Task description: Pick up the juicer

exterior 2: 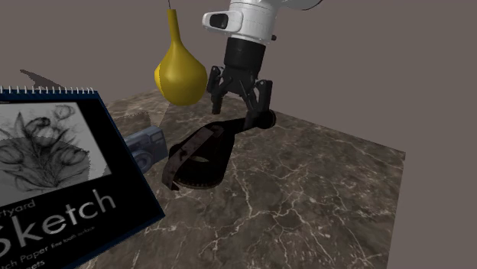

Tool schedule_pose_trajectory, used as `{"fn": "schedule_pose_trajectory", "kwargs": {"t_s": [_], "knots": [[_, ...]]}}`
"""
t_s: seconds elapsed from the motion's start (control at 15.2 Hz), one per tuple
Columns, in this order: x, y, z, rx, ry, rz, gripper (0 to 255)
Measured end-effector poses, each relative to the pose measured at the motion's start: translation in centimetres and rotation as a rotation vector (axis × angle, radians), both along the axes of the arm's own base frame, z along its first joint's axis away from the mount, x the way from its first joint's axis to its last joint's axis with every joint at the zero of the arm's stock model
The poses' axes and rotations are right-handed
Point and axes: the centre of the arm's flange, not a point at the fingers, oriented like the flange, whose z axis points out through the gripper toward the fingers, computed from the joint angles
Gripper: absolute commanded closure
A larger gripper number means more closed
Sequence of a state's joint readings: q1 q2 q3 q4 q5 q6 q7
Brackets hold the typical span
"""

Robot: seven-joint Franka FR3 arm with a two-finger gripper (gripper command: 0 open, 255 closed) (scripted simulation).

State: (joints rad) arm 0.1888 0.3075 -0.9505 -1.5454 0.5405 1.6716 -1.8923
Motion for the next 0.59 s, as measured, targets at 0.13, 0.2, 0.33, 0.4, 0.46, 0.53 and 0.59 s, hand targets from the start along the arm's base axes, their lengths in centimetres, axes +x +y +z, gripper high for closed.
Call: {"fn": "schedule_pose_trajectory", "kwargs": {"t_s": [0.13,0.2,0.33,0.4,0.46,0.53,0.59], "knots": [[0.0,-0.1,-1.1,0.000,0.000,0.001,0],[0.1,0.0,-1.5,0.000,0.000,0.001,0],[0.2,0.0,-1.8,0.000,-0.001,0.001,255],[0.2,-0.1,-1.8,0.000,-0.001,0.001,255],[0.1,-0.1,-1.9,0.000,-0.001,0.001,255],[0.1,-0.1,-1.8,0.000,-0.001,0.001,255],[0.2,-0.1,-1.8,0.000,-0.001,0.001,255]]}}
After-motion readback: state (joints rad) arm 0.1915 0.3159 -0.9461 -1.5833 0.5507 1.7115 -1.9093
